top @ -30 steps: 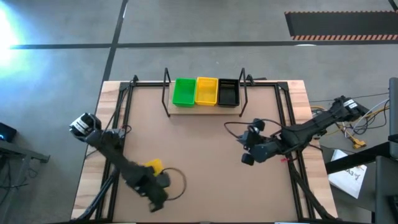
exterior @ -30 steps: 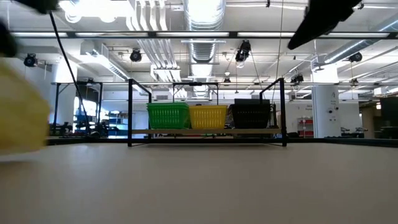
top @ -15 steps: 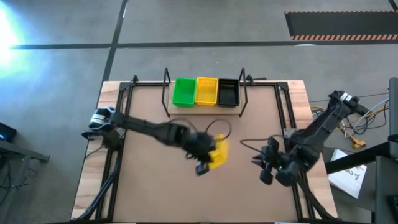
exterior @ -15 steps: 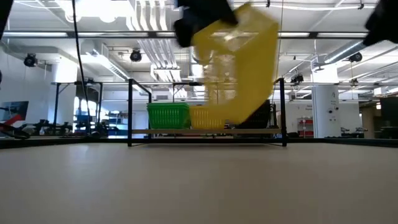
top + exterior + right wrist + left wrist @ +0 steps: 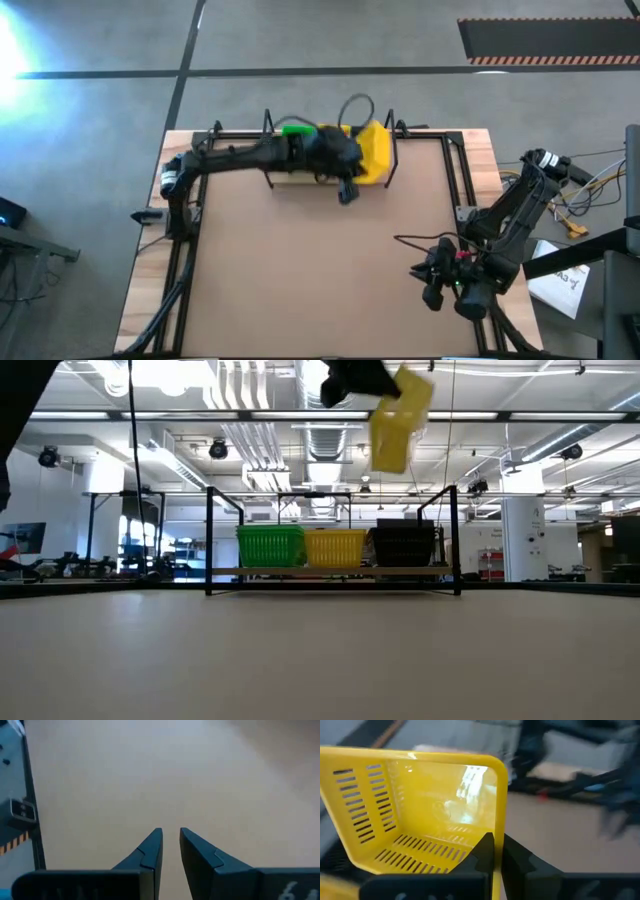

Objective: Stack baskets on shelf by color
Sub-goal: Stack the yellow bin on top of the other yellow bin on the shelf

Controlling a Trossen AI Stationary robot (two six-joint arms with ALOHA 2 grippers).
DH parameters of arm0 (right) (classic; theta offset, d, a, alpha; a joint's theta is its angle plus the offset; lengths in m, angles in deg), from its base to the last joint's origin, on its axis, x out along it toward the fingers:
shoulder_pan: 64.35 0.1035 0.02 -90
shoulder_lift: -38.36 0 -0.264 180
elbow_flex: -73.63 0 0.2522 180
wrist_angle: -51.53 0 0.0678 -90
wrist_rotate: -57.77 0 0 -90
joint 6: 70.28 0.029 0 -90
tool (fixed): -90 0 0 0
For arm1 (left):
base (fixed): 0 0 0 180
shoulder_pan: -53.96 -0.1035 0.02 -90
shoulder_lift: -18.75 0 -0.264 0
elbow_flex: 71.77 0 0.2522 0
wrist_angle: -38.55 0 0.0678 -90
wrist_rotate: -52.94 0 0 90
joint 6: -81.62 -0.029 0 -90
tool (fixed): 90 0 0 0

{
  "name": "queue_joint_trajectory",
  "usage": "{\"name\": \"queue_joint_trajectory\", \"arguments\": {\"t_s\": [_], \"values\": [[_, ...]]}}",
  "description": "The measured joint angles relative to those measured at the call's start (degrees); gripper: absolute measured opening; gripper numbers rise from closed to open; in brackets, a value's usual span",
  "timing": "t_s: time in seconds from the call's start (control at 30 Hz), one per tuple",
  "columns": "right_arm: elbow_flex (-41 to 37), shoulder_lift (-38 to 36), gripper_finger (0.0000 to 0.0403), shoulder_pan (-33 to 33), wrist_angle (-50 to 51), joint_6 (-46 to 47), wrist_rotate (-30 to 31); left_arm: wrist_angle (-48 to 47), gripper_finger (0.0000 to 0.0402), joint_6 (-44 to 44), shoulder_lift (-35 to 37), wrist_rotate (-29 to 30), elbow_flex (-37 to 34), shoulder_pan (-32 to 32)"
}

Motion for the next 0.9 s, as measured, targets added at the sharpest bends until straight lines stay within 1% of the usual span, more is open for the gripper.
{"name": "queue_joint_trajectory", "arguments": {"t_s": [0.1,0.17,0.27,0.33,0.47,0.63,0.9], "values": [[0.04,-0.43,0.0059,0.00,0.41,1.72,3.34,-3.71,0.0001,-5.17,0.22,2.51,0.31,-3.69],[0.04,-1.16,0.0059,-0.01,1.07,3.26,6.12,-5.67,0.0001,-9.20,0.22,5.47,-0.40,-5.62],[0.07,-2.42,0.0059,-0.78,2.38,5.02,10.05,-8.56,0.0001,-16.26,0.22,11.14,-2.65,-7.78],[0.07,-3.46,0.0059,-1.84,3.23,5.38,11.96,-9.70,0.0001,-20.37,0.22,13.60,-4.63,-8.89],[0.07,-5.76,0.0059,-5.86,4.75,5.00,13.13,-12.22,0.0001,-23.09,0.22,13.21,-7.96,-10.45],[0.07,-7.93,0.0059,-13.03,4.70,1.48,13.15,-11.09,0.0001,-26.06,0.22,13.09,-12.89,-11.33],[0.07,-9.48,0.0059,-24.35,4.03,-4.06,13.11,-9.00,0.0001,-27.55,0.22,13.06,-16.95,-11.71]]}}
